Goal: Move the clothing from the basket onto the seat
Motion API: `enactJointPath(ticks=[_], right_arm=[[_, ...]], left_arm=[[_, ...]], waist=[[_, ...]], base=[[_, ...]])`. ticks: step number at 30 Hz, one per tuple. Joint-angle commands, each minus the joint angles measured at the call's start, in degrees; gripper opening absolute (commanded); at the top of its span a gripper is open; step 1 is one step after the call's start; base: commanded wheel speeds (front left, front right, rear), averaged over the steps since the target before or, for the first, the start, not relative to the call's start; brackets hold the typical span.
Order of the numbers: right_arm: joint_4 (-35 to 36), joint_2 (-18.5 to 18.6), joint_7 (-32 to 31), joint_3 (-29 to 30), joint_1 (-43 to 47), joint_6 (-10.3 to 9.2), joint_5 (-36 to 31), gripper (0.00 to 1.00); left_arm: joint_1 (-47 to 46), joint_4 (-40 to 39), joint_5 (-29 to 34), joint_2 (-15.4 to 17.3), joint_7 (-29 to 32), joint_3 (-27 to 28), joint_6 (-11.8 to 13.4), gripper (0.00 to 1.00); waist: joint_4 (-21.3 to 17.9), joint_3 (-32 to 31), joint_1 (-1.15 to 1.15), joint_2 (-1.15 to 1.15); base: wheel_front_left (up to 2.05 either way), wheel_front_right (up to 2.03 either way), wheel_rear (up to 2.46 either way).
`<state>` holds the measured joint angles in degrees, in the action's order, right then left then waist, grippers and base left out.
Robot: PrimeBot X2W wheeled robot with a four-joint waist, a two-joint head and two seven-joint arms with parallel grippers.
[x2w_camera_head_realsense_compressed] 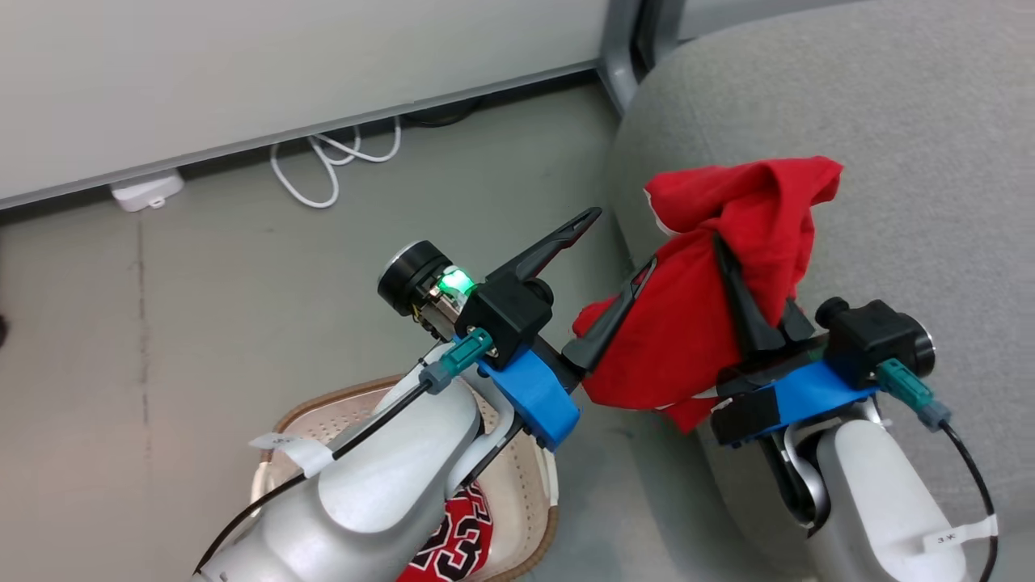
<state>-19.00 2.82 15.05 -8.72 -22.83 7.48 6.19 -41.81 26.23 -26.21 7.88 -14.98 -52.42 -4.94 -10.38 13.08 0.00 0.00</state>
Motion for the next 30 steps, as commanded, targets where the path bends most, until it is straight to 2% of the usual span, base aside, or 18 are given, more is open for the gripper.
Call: enactJointPath(ticks=[1, 9, 19, 25, 30], right_arm=[[0.6, 0.1, 0.2, 0.5, 0.6, 0.03, 0.3, 0.00], [2.2, 0.1, 0.2, 2.9, 2.3, 0.03, 0.6, 0.00], [4.1, 0.1, 0.2, 5.4, 3.5, 0.03, 1.6, 0.00], [6.3, 0.1, 0.2, 7.0, -0.1, 0.03, 0.4, 0.00], [8.4, 0.1, 0.2, 10.5, -7.1, 0.03, -1.5, 0.00]], left_arm=[[-0.5, 0.0, 0.2, 0.0, -0.2, 0.0, 0.0, 1.00], [-0.9, 0.4, 0.4, -0.1, -0.2, -1.3, -0.5, 1.00], [-0.9, -0.1, 0.5, -0.1, -0.2, -1.4, -0.3, 1.00], [-1.0, -1.8, 1.3, 0.8, -0.3, -0.5, 0.6, 1.00], [-2.1, -4.0, 2.4, 2.1, -0.3, 0.6, 1.2, 1.00]], waist=[[-1.7, 0.9, 0.00, 0.00], [-5.4, 2.1, 0.00, 0.00], [-5.9, 3.0, 0.00, 0.00], [-5.6, 4.8, 0.00, 0.00], [-5.2, 8.9, 0.00, 0.00]], base=[[0.00, 0.00, 0.00], [0.00, 0.00, 0.00], [0.00, 0.00, 0.00], [0.00, 0.00, 0.00], [0.00, 0.00, 0.00]])
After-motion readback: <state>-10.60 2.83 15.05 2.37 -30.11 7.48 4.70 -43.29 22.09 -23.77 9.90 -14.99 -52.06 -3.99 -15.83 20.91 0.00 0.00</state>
